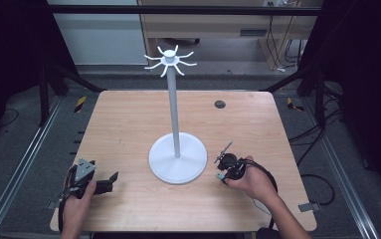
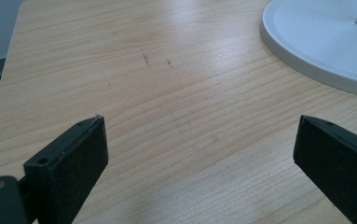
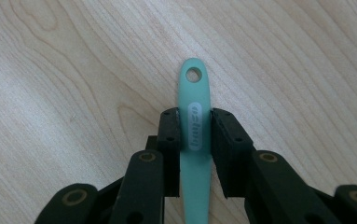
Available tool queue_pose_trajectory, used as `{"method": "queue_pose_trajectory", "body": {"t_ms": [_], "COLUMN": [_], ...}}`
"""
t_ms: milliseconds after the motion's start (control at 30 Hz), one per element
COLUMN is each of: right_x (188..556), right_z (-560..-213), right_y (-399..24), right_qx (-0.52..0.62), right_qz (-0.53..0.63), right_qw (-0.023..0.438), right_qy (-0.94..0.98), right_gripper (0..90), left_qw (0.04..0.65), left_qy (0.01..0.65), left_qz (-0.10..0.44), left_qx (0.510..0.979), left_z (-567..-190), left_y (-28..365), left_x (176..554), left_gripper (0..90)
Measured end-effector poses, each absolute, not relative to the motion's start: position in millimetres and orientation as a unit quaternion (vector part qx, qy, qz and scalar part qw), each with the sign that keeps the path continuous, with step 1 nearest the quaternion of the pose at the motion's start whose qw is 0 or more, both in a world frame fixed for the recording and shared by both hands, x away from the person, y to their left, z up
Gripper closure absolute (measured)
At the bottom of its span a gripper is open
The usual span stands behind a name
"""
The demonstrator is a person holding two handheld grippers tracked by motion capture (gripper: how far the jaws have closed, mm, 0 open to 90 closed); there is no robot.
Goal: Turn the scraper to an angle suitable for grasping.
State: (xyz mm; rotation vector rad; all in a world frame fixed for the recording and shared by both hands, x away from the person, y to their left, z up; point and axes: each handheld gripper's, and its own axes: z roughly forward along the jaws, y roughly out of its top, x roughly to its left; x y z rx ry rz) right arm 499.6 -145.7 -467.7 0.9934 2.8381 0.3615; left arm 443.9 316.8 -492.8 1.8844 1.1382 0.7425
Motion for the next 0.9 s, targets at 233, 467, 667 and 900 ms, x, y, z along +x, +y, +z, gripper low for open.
{"method": "queue_pose_trajectory", "body": {"t_ms": [233,467,667,900], "right_x": [498.4,497.6,498.3,493.8], "right_z": [-466.6,-446.7,-429.8,-417.1], "right_y": [-151.0,-162.8,-173.2,-179.7], "right_qx": [0.33,0.348,0.36,0.362], "right_qz": [0.137,0.191,0.231,0.255], "right_qw": [0.064,0.083,0.104,0.131], "right_qy": [0.932,0.914,0.898,0.887], "right_gripper": [74.4,74.5,74.4,74.4], "left_qw": [0.397,0.398,0.408,0.409], "left_qy": [0.449,0.451,0.463,0.469], "left_qz": [0.293,0.293,0.288,0.291], "left_qx": [0.745,0.743,0.732,0.727], "left_z": [-492.9,-493.2,-492.7,-491.4], "left_y": [316.5,316.6,321.8,325.9], "left_x": [443.9,443.8,444.3,444.0], "left_gripper": [2.6,2.4,2.4,2.5]}}
